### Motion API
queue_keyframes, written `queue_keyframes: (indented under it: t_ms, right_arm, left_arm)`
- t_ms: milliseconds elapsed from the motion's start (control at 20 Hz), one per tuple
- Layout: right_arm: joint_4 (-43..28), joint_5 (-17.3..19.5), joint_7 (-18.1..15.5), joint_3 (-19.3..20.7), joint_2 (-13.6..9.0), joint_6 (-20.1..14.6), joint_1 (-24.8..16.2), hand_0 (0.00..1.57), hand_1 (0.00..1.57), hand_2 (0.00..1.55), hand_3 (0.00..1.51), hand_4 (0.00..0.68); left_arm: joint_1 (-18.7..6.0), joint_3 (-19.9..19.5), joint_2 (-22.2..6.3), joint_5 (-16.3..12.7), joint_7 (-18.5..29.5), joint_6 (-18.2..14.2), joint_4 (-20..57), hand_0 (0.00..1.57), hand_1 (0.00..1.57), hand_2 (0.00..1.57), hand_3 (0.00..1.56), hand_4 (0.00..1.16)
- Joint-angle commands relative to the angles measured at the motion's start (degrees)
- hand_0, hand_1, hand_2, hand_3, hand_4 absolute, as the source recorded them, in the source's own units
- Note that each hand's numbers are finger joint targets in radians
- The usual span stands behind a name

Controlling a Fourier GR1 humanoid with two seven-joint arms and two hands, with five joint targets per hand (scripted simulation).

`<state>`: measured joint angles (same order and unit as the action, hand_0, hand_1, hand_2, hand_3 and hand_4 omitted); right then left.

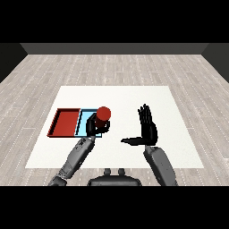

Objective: Pick the red can and put it in the red box

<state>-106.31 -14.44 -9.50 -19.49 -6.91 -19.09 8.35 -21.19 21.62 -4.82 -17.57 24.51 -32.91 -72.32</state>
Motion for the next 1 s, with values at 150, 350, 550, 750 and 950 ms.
queue_keyframes:
  t_ms: [150,350,550,750,950]
  right_arm:
    - [-1.74,-5.90,-3.82,7.60,-4.66,6.68,-7.93,0.00,0.00,0.00,0.00,0.000]
    - [-0.94,-6.71,-2.66,11.55,-6.81,6.91,-10.14,0.00,0.00,0.00,0.00,0.000]
    - [1.76,-6.26,-4.93,10.75,-5.23,7.68,-10.70,0.00,0.00,0.00,0.00,0.000]
    - [3.07,-6.86,-6.52,10.85,-4.91,9.22,-13.37,0.00,0.00,0.00,0.00,0.000]
    - [7.49,-6.56,-4.75,13.15,-5.81,8.72,-7.91,0.00,0.00,0.00,0.00,0.000]
  left_arm:
    - [0.66,-6.98,-12.78,0.40,-10.50,0.44,-9.53,1.57,1.57,1.57,1.48,1.14]
    - [0.08,-11.38,-16.82,1.72,-8.10,2.65,-1.06,1.57,1.57,1.57,1.49,1.11]
    - [2.29,-12.54,-23.87,4.92,-10.61,3.58,2.10,1.57,1.57,1.54,1.47,1.13]
    - [-2.81,-12.96,-23.95,6.91,-13.83,4.46,17.69,1.57,1.57,1.55,1.50,1.11]
    - [-7.60,-12.66,-27.16,9.94,-18.20,6.26,30.11,1.57,1.57,1.55,1.47,1.05]
